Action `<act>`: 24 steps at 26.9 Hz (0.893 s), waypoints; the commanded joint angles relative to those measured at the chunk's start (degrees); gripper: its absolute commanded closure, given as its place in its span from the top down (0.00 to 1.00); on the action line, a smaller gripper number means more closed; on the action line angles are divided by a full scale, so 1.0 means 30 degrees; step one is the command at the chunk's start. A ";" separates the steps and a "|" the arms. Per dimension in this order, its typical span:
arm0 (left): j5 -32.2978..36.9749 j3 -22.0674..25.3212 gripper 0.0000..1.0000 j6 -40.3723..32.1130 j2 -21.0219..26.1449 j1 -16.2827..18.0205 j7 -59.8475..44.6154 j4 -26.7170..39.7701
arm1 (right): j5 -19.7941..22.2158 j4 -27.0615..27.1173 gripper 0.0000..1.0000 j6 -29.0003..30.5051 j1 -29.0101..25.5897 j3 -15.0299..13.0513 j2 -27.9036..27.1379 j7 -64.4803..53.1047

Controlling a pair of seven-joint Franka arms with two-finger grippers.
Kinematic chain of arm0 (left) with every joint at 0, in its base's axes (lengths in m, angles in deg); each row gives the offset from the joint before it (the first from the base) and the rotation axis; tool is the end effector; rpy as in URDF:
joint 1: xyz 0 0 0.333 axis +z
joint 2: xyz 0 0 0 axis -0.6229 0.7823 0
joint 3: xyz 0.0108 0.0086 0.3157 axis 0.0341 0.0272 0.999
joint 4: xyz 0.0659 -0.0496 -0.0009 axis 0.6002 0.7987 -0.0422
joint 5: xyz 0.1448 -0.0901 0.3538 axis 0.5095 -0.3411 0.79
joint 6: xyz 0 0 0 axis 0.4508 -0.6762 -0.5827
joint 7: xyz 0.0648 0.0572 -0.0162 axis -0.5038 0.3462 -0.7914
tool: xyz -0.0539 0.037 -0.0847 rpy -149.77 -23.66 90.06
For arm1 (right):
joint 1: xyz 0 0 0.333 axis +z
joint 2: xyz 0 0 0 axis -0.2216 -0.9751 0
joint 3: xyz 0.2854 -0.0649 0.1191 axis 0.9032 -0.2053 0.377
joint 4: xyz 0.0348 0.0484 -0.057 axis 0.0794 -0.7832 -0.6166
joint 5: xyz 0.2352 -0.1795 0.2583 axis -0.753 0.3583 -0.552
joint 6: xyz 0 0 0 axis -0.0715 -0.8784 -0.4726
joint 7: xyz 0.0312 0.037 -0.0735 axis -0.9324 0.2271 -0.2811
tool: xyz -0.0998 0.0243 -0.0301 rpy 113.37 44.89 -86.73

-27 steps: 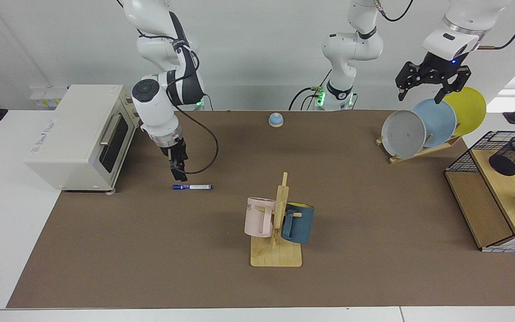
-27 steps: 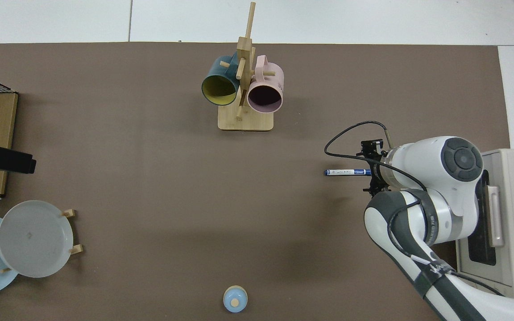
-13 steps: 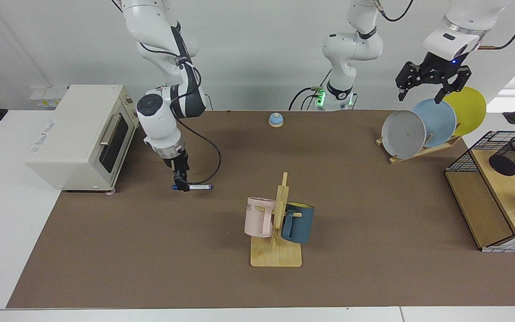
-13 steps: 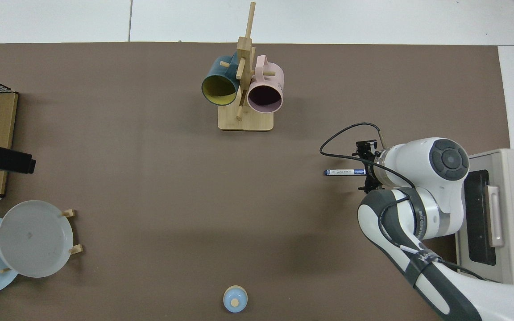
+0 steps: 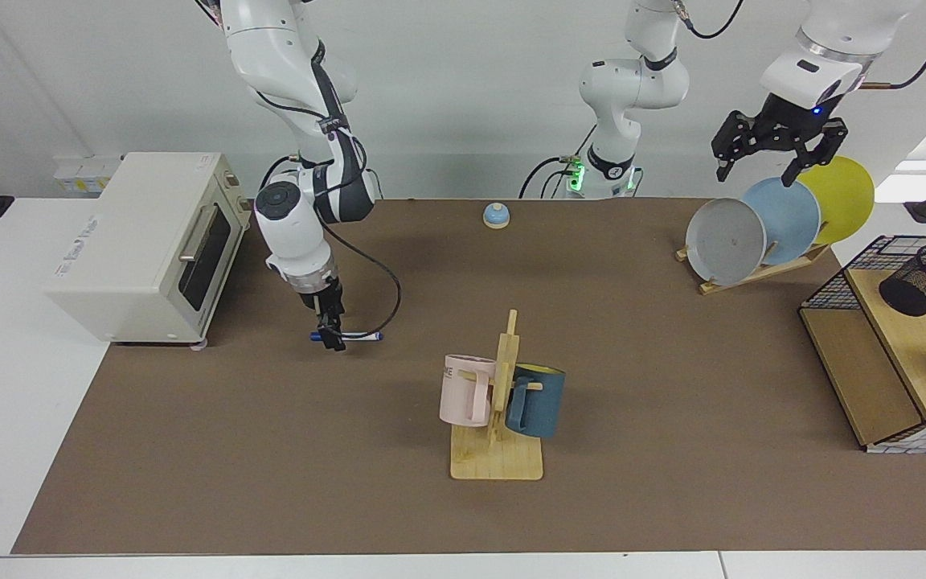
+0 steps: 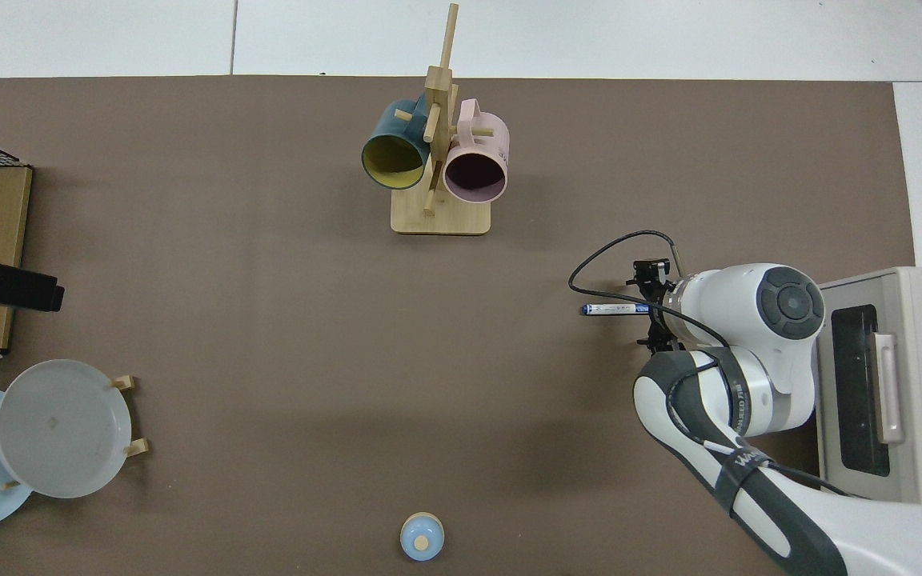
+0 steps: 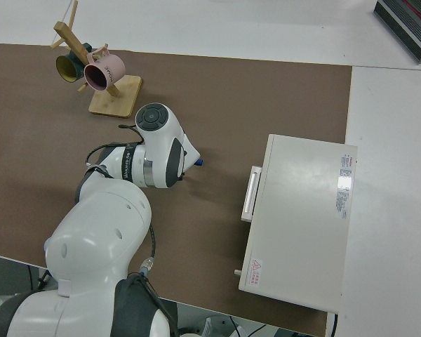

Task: Put markers into pen holder
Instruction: 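Close the right gripper on the marker near its cap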

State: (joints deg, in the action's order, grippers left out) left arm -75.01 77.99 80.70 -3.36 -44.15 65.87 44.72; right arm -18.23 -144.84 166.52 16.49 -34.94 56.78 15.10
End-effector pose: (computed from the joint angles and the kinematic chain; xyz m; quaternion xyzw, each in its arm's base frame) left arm 0.5316 -0.0268 0.6851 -0.9960 0.0892 -0.0012 0.0068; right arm 0.5421 0.0988 0.2902 -0.7585 0.6482 -0.0080 0.0666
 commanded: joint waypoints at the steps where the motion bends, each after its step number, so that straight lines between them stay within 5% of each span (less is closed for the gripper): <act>1: 0.0019 0.0068 1.00 -0.0361 -0.0096 -0.0030 0.0037 -0.0183 | 0.0047 -0.0263 0.99 0.0791 0.0061 -0.0010 -0.0177 -0.0375; 15: 0.0019 0.0068 1.00 -0.0361 -0.0096 -0.0060 0.0008 -0.0183 | 0.0135 -0.0731 0.91 0.1435 0.0032 -0.0010 -0.0207 -0.0433; 24: 0.0019 -0.0020 1.00 -0.0361 -0.0096 -0.0060 -0.0051 -0.0154 | 0.0135 -0.0732 0.52 0.1435 0.0061 -0.0040 -0.0207 -0.0463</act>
State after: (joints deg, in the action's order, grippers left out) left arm -75.01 77.89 80.70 -3.36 -44.15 65.87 44.72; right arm -18.19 -145.98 168.61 16.72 -34.94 56.10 15.00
